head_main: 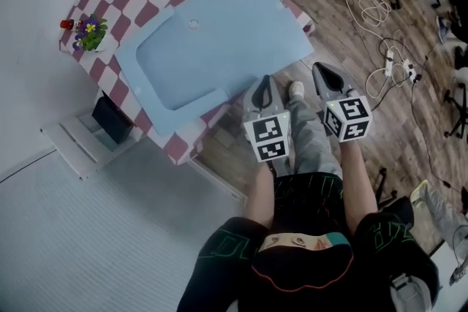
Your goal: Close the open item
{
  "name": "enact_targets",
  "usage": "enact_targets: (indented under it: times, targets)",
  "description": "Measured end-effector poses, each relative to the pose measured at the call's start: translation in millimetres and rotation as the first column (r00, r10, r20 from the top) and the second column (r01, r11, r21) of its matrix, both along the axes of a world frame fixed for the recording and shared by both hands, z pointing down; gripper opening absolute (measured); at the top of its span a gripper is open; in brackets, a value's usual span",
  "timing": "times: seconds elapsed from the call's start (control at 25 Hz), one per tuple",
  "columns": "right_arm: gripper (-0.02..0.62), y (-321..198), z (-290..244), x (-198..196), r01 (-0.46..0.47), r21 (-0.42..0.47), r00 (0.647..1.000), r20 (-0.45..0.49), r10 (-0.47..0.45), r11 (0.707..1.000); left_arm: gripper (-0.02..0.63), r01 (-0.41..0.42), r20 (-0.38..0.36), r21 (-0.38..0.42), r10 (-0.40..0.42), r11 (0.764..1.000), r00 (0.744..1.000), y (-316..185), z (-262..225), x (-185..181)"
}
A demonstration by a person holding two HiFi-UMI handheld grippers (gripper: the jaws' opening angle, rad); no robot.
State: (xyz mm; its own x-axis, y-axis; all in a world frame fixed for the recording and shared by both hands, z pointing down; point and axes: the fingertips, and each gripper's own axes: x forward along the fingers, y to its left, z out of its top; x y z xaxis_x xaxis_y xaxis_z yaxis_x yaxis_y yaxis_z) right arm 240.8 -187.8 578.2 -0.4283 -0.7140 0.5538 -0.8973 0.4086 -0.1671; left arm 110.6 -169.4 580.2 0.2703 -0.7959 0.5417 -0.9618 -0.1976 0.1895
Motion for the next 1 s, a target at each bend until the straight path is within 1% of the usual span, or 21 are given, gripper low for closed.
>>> enact_targets:
  times: [0.12, 0.16, 0.2, 0.24, 0.32, 0.36, 0.4, 0.48, 0.56, 0.72, 0.88, 0.92, 1.0]
  targets:
    - [0.005, -15, 16, 3, 0.016, -0.026, 0.999, -0.041, -0.017, 1.000, 0.009, 0.001, 0.021, -0.006, -0.001, 1.000, 1.000, -10, 2, -2]
    - [0.014, -19, 24, 5, 0.016, -0.045, 0.998, -0.057, -0.019, 0.999, 0.009, 0.007, 0.023, -0.015, -0.006, 1.000, 1.000, -12, 4, -3]
    - [0.068, -21, 30, 8, 0.012, -0.067, 0.998, -0.061, -0.016, 0.998, 0.009, 0.013, 0.022, -0.028, -0.013, 1.000, 1.000, -12, 7, -5]
    - [0.091, -22, 36, 10, 0.006, -0.087, 0.999, -0.052, -0.010, 0.996, 0.009, 0.021, 0.020, -0.039, -0.020, 0.999, 1.000, -12, 9, -7]
    - [0.098, -27, 42, 12, -0.004, -0.112, 1.000, -0.005, 0.003, 0.994, 0.009, 0.035, 0.025, -0.053, -0.034, 0.998, 0.999, -16, 14, -10]
    - [0.117, -30, 45, 12, -0.005, -0.122, 1.000, 0.026, 0.008, 0.993, 0.009, 0.039, 0.029, -0.058, -0.037, 0.998, 0.999, -18, 16, -10]
    - [0.141, -33, 48, 11, -0.001, -0.133, 0.998, 0.056, 0.008, 0.991, 0.009, 0.041, 0.032, -0.063, -0.039, 0.997, 0.999, -19, 18, -9]
    - [0.218, -37, 54, 8, 0.023, -0.156, 0.995, 0.095, -0.008, 0.988, 0.009, 0.045, 0.036, -0.077, -0.042, 0.996, 0.998, -21, 23, -7]
    - [0.235, -40, 60, 4, 0.044, -0.180, 0.992, 0.126, -0.021, 0.983, 0.009, 0.054, 0.043, -0.091, -0.050, 0.994, 0.998, -23, 28, -8]
    - [0.241, -43, 66, -5, 0.067, -0.219, 0.974, 0.226, -0.016, 0.973, 0.009, 0.084, 0.055, -0.101, -0.079, 0.991, 0.995, -25, 32, -12]
    - [0.240, -47, 64, -8, 0.075, -0.207, 0.967, 0.253, -0.020, 0.975, 0.009, 0.109, 0.059, -0.089, -0.104, 0.990, 0.993, -27, 29, -18]
    - [0.231, -48, 63, -7, 0.069, -0.207, 0.966, 0.258, -0.013, 0.976, 0.009, 0.115, 0.058, -0.085, -0.110, 0.990, 0.992, -26, 28, -20]
    - [0.180, -49, 59, -4, 0.056, -0.195, 0.965, 0.261, -0.003, 0.979, 0.009, 0.126, 0.054, -0.079, -0.122, 0.989, 0.991, -25, 25, -24]
